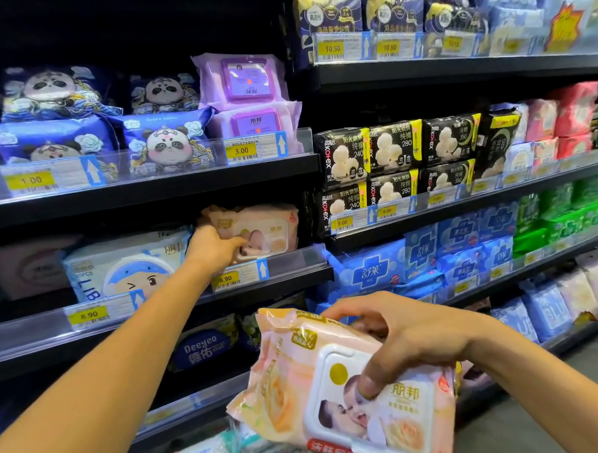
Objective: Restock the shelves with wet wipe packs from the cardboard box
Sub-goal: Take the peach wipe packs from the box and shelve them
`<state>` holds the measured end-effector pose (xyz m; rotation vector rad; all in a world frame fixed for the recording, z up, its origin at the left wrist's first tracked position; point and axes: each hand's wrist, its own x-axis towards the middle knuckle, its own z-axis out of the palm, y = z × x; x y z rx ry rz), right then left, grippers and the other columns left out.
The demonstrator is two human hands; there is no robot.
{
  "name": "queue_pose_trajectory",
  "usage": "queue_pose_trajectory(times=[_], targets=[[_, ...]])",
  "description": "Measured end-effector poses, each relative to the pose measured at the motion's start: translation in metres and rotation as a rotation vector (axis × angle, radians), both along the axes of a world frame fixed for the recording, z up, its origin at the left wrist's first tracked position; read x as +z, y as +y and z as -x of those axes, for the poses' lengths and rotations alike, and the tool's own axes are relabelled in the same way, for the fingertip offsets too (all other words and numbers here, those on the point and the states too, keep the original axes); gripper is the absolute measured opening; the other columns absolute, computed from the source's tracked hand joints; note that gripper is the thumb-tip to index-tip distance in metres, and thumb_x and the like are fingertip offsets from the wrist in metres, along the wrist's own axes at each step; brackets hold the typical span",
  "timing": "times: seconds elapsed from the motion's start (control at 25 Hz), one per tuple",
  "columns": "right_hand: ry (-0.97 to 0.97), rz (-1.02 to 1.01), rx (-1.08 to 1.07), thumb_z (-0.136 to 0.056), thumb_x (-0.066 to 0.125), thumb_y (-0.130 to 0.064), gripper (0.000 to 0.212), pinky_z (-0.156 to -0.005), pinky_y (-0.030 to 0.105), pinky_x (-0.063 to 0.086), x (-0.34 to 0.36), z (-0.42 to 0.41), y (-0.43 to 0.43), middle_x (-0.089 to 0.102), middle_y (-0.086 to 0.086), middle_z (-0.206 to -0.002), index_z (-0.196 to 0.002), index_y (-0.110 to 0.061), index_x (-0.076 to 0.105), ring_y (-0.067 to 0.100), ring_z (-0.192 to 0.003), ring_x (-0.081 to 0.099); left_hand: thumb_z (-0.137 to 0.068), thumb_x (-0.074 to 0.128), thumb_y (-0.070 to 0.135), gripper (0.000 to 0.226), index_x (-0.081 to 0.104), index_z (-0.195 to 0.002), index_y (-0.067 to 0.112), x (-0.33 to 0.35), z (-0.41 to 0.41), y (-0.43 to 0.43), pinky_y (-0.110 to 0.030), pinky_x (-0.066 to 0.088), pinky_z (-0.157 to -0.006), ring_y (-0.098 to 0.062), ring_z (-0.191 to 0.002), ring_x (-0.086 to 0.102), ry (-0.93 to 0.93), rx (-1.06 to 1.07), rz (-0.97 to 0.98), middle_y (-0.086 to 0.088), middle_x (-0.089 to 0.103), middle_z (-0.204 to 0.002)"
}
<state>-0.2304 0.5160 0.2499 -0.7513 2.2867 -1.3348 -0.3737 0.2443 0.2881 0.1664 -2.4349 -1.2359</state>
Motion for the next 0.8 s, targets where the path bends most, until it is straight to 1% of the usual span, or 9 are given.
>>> queue_pose_trajectory(times=[0.12, 0.2, 0.24, 0.36, 0.44, 0.52, 0.6, 0.68, 0.8], targets=[[0.001, 0.001, 0.020, -0.072, 0.083, -0.001, 0.060, -0.084, 0.046, 0.059, 0.000, 0.005, 0.001, 0.076, 0.016, -0.108, -0.123, -0.027, 0.065, 0.039, -0.099, 0.073, -0.091, 0.068, 0.015, 0.034, 0.061, -0.119, -0.004, -0.003, 0.009, -0.003, -0.043, 0.052, -0.085, -0.034, -0.094, 0.060, 0.013, 0.096, 0.118, -0.018, 0.064, -0.102], [0.003, 0.010, 0.024, -0.071, 0.082, -0.001, 0.061, -0.083, 0.045, 0.059, 0.003, 0.008, 0.000, 0.076, 0.017, -0.108, -0.124, -0.024, 0.064, 0.036, -0.098, 0.073, -0.092, 0.065, 0.010, 0.061, 0.041, -0.147, 0.013, -0.004, 0.011, 0.000, -0.044, 0.052, -0.088, -0.033, -0.095, 0.058, 0.040, 0.078, 0.211, -0.010, 0.059, -0.110], [0.004, 0.020, 0.022, -0.070, 0.082, -0.001, 0.062, -0.083, 0.046, 0.059, 0.004, 0.010, 0.000, 0.075, 0.018, -0.110, -0.126, -0.022, 0.063, 0.040, -0.100, 0.073, -0.093, 0.062, 0.009, 0.063, 0.036, -0.150, 0.019, -0.003, 0.013, 0.001, -0.043, 0.050, -0.089, -0.033, -0.098, 0.057, 0.042, 0.065, 0.294, -0.008, 0.057, -0.114], [0.037, 0.030, 0.027, -0.068, 0.082, -0.004, 0.065, -0.083, 0.045, 0.058, 0.009, 0.018, 0.000, 0.074, 0.021, -0.111, -0.128, -0.021, 0.062, 0.043, -0.102, 0.071, -0.096, 0.057, 0.009, 0.052, 0.043, -0.146, 0.016, 0.012, 0.029, 0.006, -0.042, 0.047, -0.094, -0.038, -0.116, 0.056, -0.100, 0.071, 0.621, -0.020, 0.055, -0.134], [0.064, 0.029, 0.020, -0.067, 0.082, -0.005, 0.066, -0.080, 0.042, 0.058, 0.015, 0.021, 0.000, 0.074, 0.021, -0.110, -0.128, -0.021, 0.062, 0.036, -0.098, 0.072, -0.095, 0.060, 0.010, 0.055, 0.042, -0.146, 0.020, 0.021, 0.037, 0.005, -0.041, 0.047, -0.094, -0.038, -0.121, 0.055, -0.203, 0.068, 0.712, -0.019, 0.051, -0.139], [0.081, 0.039, 0.004, -0.067, 0.080, -0.004, 0.064, -0.077, 0.037, 0.058, 0.022, 0.019, -0.001, 0.075, 0.019, -0.109, -0.127, -0.022, 0.063, 0.029, -0.094, 0.072, -0.095, 0.060, 0.012, 0.046, 0.050, -0.140, 0.015, 0.026, 0.034, 0.007, -0.041, 0.048, -0.090, -0.037, -0.114, 0.057, -0.239, 0.077, 0.788, -0.018, 0.056, -0.129], [0.138, 0.021, -0.013, -0.067, 0.082, -0.005, 0.063, -0.075, 0.034, 0.059, 0.030, 0.016, -0.003, 0.076, 0.014, -0.106, -0.125, -0.025, 0.064, 0.023, -0.091, 0.073, -0.096, 0.059, 0.015, 0.029, 0.060, -0.123, 0.005, 0.025, 0.023, 0.006, -0.039, 0.049, -0.081, -0.032, -0.095, 0.058, -0.195, 0.070, 0.885, -0.015, 0.061, -0.107], [0.251, -0.062, -0.045, -0.067, 0.087, -0.010, 0.064, -0.080, 0.037, 0.062, 0.041, 0.012, -0.007, 0.076, 0.007, -0.107, -0.123, -0.031, 0.065, 0.022, -0.094, 0.075, -0.097, 0.060, 0.024, 0.025, 0.064, -0.118, 0.011, 0.024, 0.002, -0.002, -0.037, 0.051, -0.084, -0.025, -0.095, 0.061, -0.005, -0.113, 0.745, -0.007, 0.067, -0.110], [0.441, -0.228, -0.097, -0.066, 0.093, -0.020, 0.066, -0.084, 0.038, 0.061, 0.062, 0.007, -0.017, 0.075, -0.007, -0.108, -0.122, -0.036, 0.063, 0.012, -0.093, 0.073, -0.099, 0.057, 0.039, 0.024, 0.068, -0.117, 0.028, 0.027, -0.061, -0.022, -0.038, 0.056, -0.094, -0.011, -0.108, 0.067, 0.154, -0.645, 0.136, 0.010, 0.072, -0.114]])
